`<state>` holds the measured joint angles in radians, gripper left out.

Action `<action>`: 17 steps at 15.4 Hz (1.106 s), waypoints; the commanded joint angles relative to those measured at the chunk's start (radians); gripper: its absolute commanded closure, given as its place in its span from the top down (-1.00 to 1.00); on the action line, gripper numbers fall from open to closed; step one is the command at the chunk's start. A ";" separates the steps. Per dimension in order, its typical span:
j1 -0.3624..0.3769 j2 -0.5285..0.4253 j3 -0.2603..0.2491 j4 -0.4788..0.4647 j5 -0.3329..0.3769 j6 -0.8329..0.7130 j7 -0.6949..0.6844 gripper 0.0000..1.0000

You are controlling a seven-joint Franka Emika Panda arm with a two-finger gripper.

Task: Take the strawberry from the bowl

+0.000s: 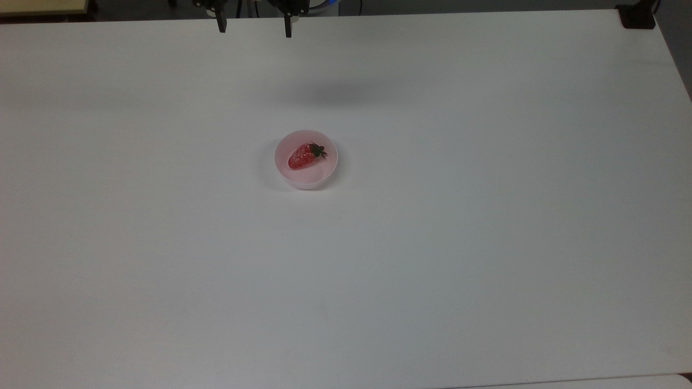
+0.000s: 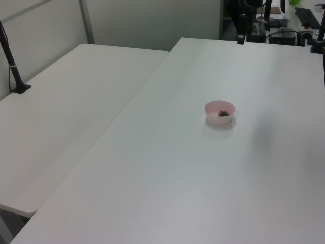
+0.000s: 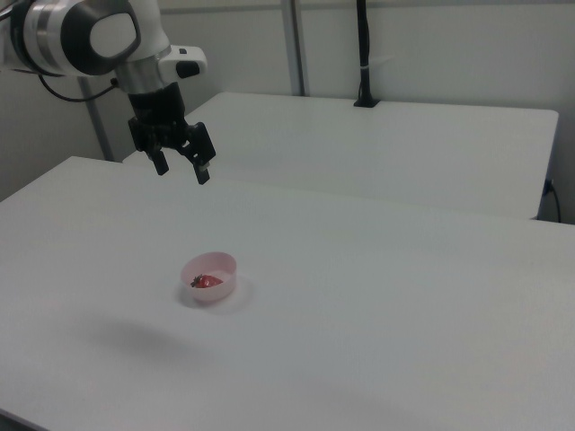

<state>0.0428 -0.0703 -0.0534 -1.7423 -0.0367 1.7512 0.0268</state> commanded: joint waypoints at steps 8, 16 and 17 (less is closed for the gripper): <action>0.005 -0.019 0.001 -0.010 0.001 -0.019 0.021 1.00; 0.003 -0.019 0.001 -0.009 0.001 -0.021 0.021 1.00; 0.003 -0.019 0.001 -0.009 0.001 -0.019 0.021 1.00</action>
<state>0.0431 -0.0713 -0.0518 -1.7423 -0.0367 1.7482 0.0304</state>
